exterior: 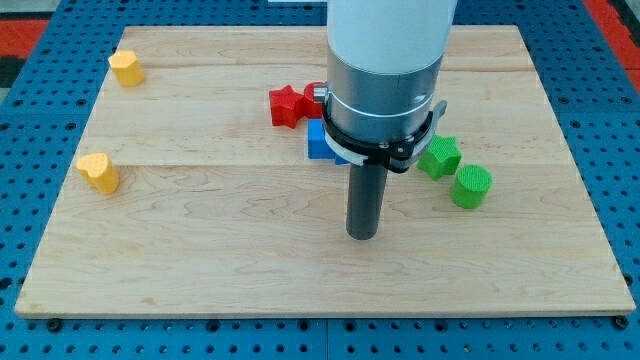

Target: Push the green circle into the green star

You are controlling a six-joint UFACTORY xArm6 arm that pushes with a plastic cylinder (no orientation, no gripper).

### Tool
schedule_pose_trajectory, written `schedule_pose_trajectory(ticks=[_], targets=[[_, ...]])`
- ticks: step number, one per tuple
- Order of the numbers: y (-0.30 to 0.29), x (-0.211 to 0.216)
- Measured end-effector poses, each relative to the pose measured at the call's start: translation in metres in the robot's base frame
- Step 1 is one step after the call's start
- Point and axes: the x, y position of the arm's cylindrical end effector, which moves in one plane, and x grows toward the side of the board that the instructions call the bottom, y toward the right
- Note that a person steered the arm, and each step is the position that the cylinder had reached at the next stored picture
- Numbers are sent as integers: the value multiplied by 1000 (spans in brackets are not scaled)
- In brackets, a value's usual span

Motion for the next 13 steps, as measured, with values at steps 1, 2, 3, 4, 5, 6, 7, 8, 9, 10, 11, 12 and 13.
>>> schedule_pose_trajectory(ticks=[1, 2, 3, 4, 5, 6, 7, 8, 9, 10, 11, 12, 13], targets=[[2, 0], [3, 0], [4, 0], [4, 0], [-1, 0], [8, 0], [-38, 0], [-71, -5], [-69, -24], [-59, -24], [-10, -21], [81, -20], [108, -2]])
